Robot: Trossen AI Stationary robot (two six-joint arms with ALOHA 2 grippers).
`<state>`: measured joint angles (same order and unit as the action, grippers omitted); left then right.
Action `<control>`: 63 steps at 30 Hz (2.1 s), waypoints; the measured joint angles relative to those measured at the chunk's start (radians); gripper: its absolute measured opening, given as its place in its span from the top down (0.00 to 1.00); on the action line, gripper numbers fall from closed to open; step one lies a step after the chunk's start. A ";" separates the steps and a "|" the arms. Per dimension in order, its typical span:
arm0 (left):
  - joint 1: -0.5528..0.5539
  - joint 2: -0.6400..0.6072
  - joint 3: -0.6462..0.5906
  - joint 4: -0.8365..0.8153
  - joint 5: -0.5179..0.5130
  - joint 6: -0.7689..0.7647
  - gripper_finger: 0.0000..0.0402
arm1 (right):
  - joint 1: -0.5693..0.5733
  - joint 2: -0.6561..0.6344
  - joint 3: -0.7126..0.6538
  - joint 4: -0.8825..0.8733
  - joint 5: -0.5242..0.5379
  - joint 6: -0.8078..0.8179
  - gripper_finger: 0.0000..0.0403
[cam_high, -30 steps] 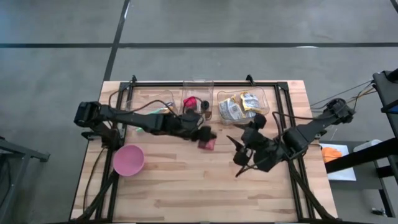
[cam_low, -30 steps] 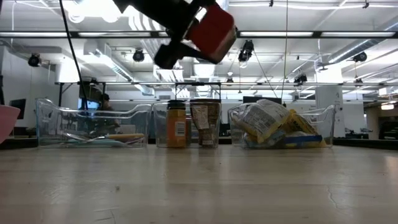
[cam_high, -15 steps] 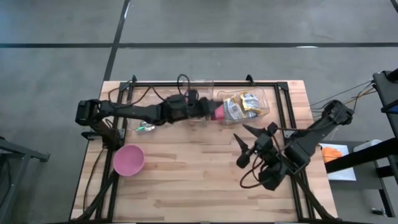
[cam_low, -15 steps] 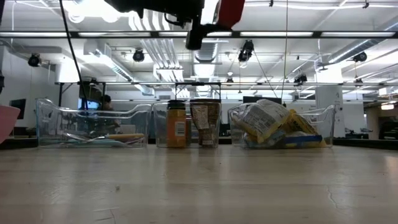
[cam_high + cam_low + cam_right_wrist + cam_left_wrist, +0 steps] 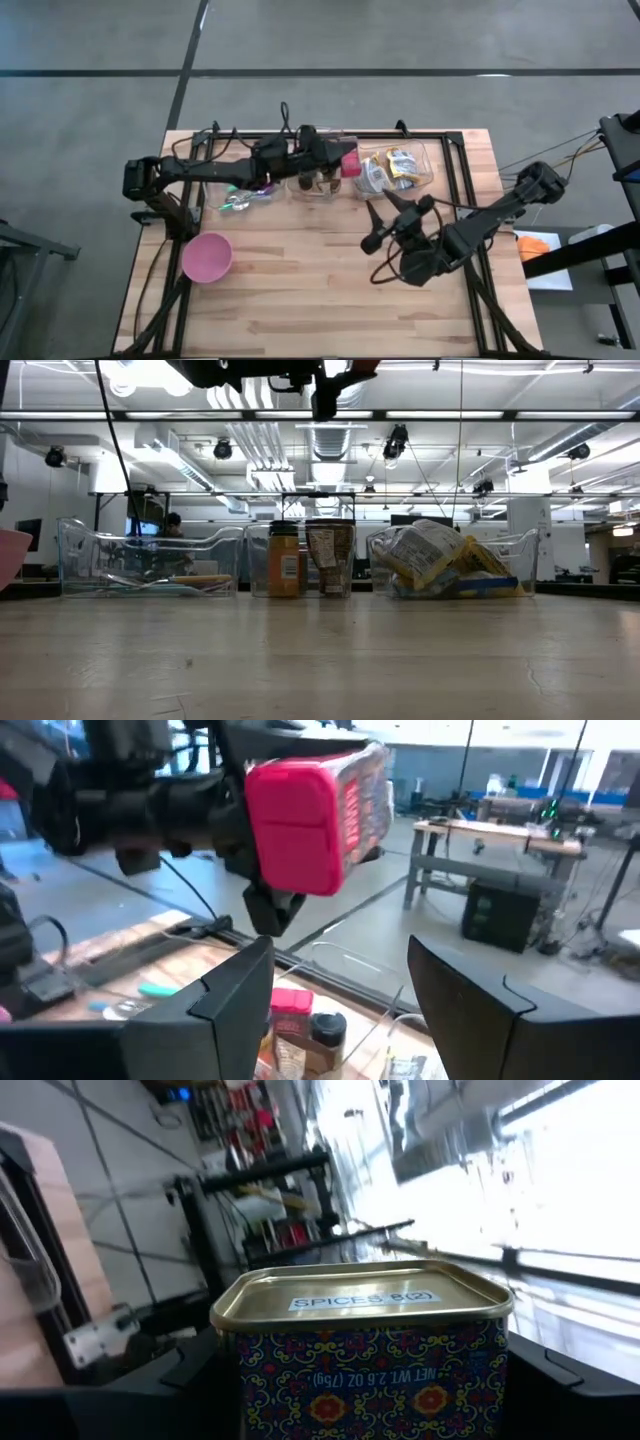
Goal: Pick & Place Food Item
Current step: Put the red seasoning can into the middle transparent bin
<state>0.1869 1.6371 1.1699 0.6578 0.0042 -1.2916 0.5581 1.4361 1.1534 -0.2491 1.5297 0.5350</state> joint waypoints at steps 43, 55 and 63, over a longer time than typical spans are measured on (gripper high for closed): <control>0.107 0.001 0.010 -0.011 0.244 -0.072 0.26 | -0.157 0.142 0.085 0.604 -0.126 -0.850 0.43; 0.112 0.001 0.010 0.048 0.271 -0.097 0.26 | -0.214 0.150 0.079 0.597 -0.088 -0.756 0.43; 0.115 0.001 0.010 0.058 0.338 -0.119 0.26 | -0.230 0.163 0.071 0.597 -0.076 -0.742 0.43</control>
<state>0.3019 1.6379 1.1797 0.7160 0.3425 -1.4109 0.3283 1.5993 1.2243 0.3481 1.4536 -0.2066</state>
